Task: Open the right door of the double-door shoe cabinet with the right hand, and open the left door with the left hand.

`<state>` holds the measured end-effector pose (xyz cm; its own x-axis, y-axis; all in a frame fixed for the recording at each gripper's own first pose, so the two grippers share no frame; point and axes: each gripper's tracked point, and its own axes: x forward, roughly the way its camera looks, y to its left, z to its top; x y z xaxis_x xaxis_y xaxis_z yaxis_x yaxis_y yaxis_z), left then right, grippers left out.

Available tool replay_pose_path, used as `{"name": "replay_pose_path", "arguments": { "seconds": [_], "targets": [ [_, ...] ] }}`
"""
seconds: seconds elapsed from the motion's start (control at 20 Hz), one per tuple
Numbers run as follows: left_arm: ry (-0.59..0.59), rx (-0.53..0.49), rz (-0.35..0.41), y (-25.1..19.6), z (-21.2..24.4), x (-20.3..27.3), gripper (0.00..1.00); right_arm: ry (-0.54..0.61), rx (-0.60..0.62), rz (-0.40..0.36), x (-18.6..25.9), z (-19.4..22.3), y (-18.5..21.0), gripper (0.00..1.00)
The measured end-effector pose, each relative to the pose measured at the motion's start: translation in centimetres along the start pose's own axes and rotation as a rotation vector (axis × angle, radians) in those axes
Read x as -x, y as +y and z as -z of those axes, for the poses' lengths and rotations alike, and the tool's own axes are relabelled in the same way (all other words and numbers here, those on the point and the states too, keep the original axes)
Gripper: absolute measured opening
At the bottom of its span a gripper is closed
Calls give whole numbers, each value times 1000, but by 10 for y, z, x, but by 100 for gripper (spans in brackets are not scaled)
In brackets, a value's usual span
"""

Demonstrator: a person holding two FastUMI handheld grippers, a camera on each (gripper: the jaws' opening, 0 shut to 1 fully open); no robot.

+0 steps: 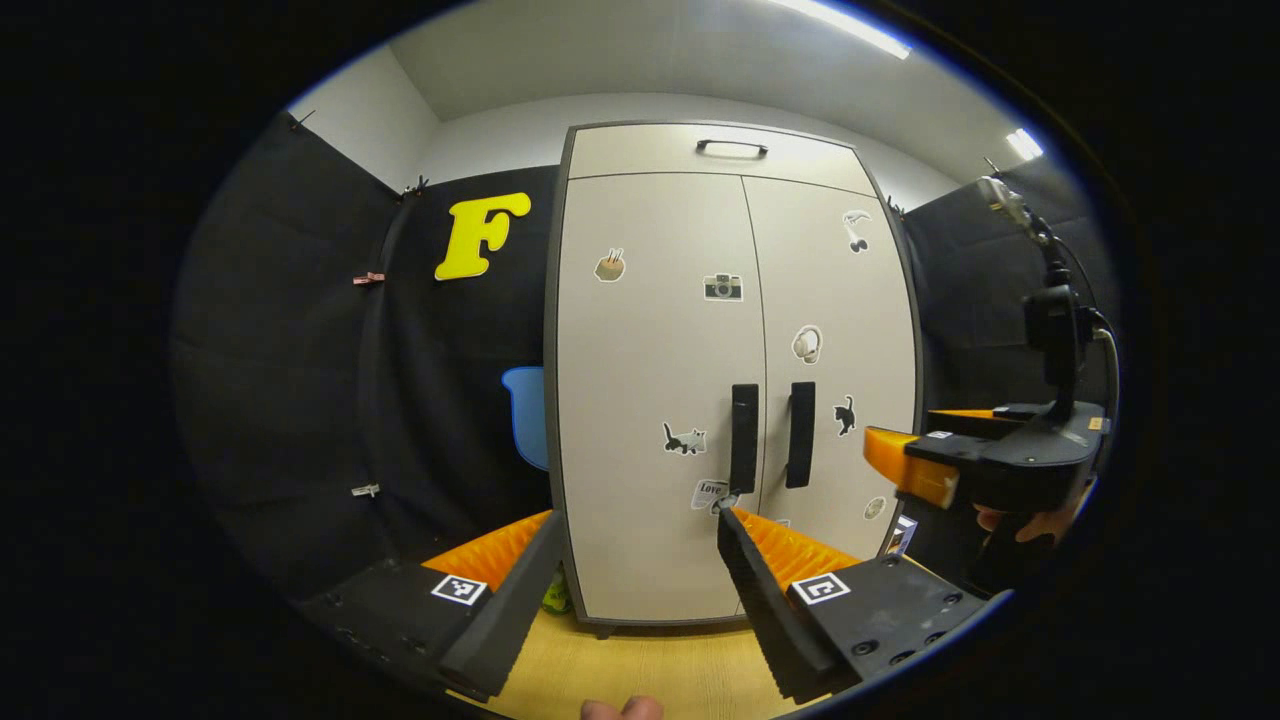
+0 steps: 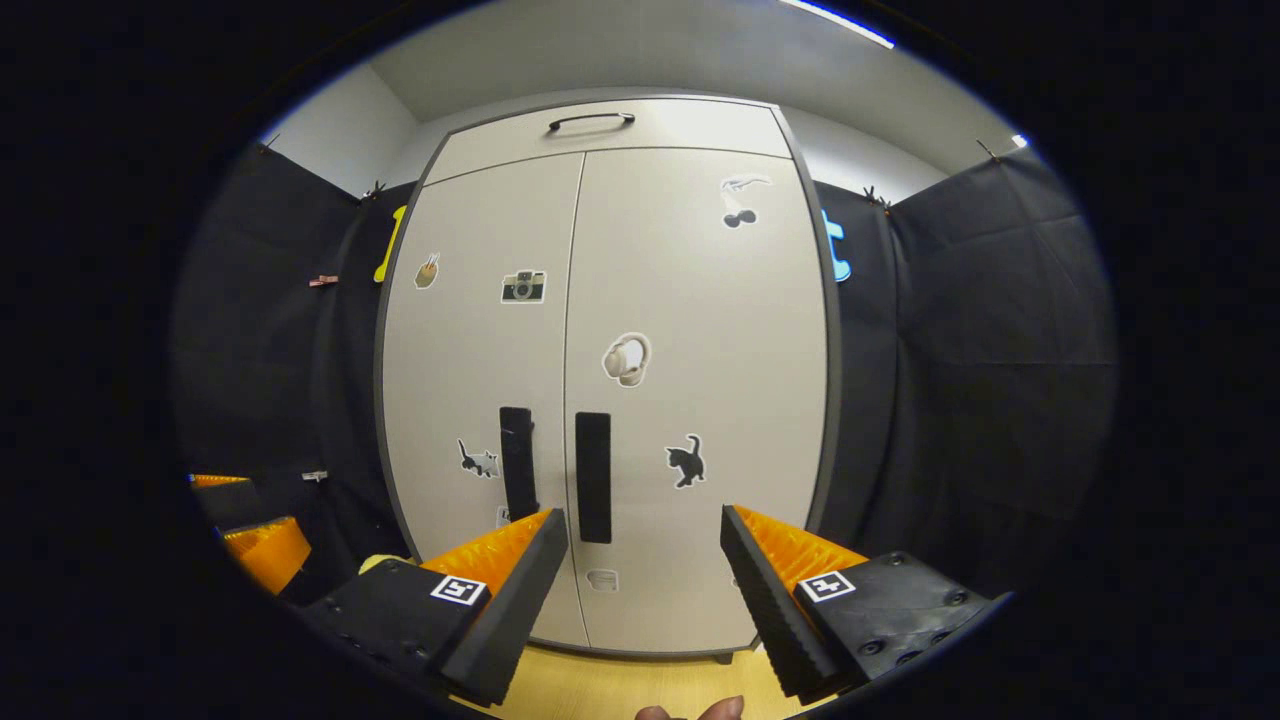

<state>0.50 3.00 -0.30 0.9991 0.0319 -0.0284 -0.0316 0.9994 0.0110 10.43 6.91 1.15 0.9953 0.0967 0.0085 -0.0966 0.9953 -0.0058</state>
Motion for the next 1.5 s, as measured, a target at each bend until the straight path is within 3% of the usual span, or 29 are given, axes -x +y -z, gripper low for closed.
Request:
{"name": "replay_pose_path", "arguments": {
  "seconds": [0.6,0.75,0.8,0.95,1.05,1.1,1.2,1.25,1.3,1.35,1.5],
  "targets": [
    [9,26,-35,34,11,-20,95,59,-6,6,-111,41,32,96],
    [18,37,-40,41,15,-26,95,58,-11,24,-121,44,32,80],
    [19,39,-42,42,17,-27,95,48,-15,37,-124,42,30,66],
    [29,46,-38,43,20,-30,95,45,-42,63,-128,40,30,43],
    [31,46,-37,44,21,-30,95,42,-35,71,-128,39,30,40],
    [31,44,-38,44,22,-30,95,33,-33,72,-133,42,30,34],
    [30,42,-38,43,21,-29,95,37,-38,70,-131,39,30,34],
    [29,42,-39,43,20,-28,95,46,-32,71,-129,39,30,23],
    [28,42,-40,43,19,-26,95,54,-27,67,-129,40,29,28],
    [26,42,-41,43,18,-24,95,60,-29,59,-128,40,30,22],
    [22,35,-50,43,16,-21,95,67,-37,46,-119,38,29,22]
  ]
}}
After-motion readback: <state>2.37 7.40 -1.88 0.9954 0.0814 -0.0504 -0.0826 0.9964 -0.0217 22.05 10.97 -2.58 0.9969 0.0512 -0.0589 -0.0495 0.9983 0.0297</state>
